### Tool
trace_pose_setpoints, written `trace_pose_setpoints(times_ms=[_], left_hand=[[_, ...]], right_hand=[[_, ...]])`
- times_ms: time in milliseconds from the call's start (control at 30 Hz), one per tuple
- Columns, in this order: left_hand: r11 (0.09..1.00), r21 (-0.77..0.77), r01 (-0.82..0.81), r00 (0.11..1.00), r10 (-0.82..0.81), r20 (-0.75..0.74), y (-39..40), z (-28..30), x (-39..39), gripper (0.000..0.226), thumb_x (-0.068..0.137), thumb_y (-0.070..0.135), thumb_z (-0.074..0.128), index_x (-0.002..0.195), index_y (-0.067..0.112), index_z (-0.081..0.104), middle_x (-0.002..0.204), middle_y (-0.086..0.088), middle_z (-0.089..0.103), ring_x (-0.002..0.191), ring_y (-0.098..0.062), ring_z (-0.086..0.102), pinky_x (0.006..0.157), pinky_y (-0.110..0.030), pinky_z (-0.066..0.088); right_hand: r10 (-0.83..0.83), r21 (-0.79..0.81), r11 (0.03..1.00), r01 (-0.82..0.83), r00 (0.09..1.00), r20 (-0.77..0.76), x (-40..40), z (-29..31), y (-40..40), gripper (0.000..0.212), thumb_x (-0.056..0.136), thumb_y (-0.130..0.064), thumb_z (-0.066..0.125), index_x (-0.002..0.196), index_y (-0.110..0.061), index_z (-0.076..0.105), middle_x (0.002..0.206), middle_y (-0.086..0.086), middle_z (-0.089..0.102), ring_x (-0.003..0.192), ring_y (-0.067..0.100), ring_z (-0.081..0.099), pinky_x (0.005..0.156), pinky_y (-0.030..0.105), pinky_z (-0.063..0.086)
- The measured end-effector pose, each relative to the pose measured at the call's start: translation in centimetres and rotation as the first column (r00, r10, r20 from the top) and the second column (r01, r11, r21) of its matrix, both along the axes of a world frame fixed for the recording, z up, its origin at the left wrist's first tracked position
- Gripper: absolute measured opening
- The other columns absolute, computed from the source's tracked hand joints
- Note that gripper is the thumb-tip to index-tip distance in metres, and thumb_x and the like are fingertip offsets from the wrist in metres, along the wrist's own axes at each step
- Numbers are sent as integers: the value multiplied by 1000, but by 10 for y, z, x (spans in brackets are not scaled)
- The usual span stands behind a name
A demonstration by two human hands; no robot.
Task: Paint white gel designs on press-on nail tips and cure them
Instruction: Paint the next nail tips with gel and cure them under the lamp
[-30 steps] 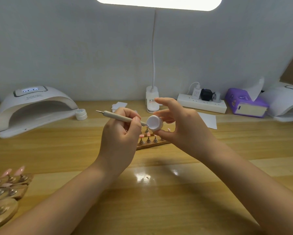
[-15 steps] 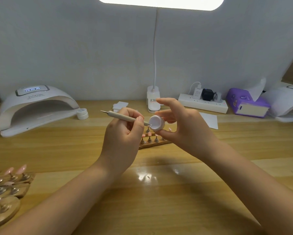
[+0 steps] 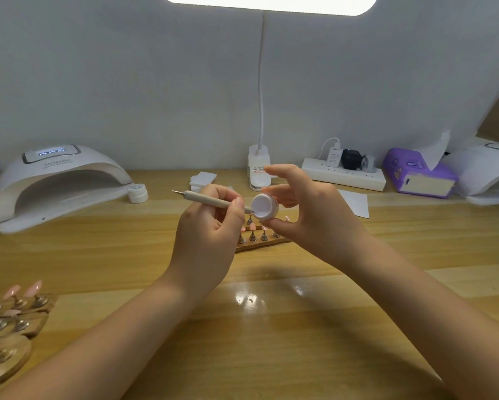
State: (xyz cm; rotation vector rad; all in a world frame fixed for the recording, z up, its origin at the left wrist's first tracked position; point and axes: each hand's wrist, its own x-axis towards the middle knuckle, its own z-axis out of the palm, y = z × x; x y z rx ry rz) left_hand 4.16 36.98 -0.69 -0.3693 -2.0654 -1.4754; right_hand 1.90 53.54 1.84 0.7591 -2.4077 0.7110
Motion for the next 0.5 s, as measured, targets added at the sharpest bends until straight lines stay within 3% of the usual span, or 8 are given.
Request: trace_pose_setpoints(times_ms=[300, 500], left_hand=[[999, 46, -15, 1000, 16, -20, -1, 1, -1, 12, 94, 31, 52, 84, 26, 56, 74, 3, 64, 64, -9, 61, 59, -25, 52], [976, 217, 5, 1000, -9, 14, 0, 7, -3, 21, 93, 40, 50, 87, 21, 57, 66, 9, 63, 64, -3, 60, 60, -15, 47]], right_hand=[[5, 6, 1000, -5, 1000, 6, 1, 0, -2, 74, 76, -23, 81, 139, -15, 43, 117, 0, 69, 102, 16, 66, 88, 34, 56], [13, -16, 1000, -12, 1000, 26, 1, -2, -2, 74, 76, -26, 80, 140, -17, 42, 118, -1, 68, 101, 13, 66, 87, 29, 55]])
